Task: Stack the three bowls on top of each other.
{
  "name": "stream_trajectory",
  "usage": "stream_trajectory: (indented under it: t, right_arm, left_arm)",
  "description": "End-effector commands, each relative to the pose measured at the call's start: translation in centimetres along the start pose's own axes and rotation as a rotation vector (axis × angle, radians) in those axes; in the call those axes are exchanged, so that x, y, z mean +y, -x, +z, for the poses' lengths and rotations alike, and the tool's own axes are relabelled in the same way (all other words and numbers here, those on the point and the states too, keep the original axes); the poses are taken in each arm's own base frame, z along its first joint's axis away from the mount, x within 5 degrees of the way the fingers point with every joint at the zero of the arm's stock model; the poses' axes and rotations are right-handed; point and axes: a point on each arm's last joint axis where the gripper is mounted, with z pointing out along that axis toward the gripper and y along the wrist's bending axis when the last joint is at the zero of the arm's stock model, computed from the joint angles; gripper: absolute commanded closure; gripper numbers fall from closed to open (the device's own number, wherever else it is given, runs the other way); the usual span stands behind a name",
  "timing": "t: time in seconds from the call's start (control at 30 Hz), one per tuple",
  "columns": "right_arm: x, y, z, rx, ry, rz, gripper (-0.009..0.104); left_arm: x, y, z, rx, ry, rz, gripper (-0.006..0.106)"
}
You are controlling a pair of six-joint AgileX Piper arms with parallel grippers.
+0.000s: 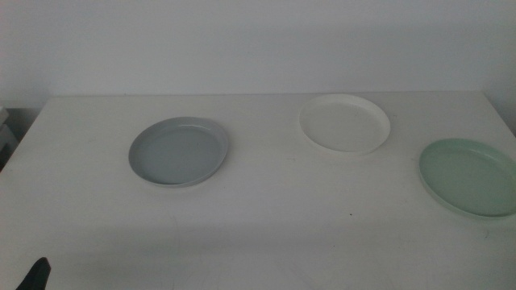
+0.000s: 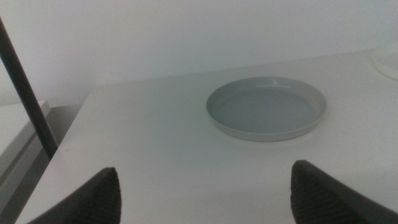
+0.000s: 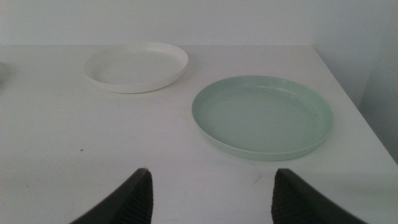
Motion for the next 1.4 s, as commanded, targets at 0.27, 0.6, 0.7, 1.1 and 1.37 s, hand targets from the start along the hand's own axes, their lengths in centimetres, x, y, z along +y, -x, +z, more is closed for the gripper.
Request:
stream_trajectory:
  t: [0.27, 0.6, 0.7, 1.1, 1.37]
  right_arm:
    - [0.4, 7.1, -2.3, -0.018, 0.004, -0.018, 0.046]
    - [0.7, 14.5, -1.0, 0.112, 0.005, -0.013, 0.046]
    - [0.8, 16.0, 0.4, 0.2, 0.004, 0.001, 0.046]
    - [0.2, 23.1, 9.5, 0.406, -0.089, 0.035, 0.046]
    - [-3.9, 24.6, 17.8, 0.569, -0.22, 0.053, 0.046]
  left_arm:
    - [0.1, 0.8, -0.1, -0.08, 0.01, -0.015, -0.004]
    - [0.1, 0.8, -0.1, -0.08, 0.01, -0.015, -0.004]
    - [0.1, 0.8, -0.1, -0.08, 0.01, -0.015, -0.004]
    - [0.1, 0.8, -0.1, -0.08, 0.01, -0.015, -0.004]
    - [0.1, 0.8, -0.1, -0.08, 0.01, -0.015, -0.004]
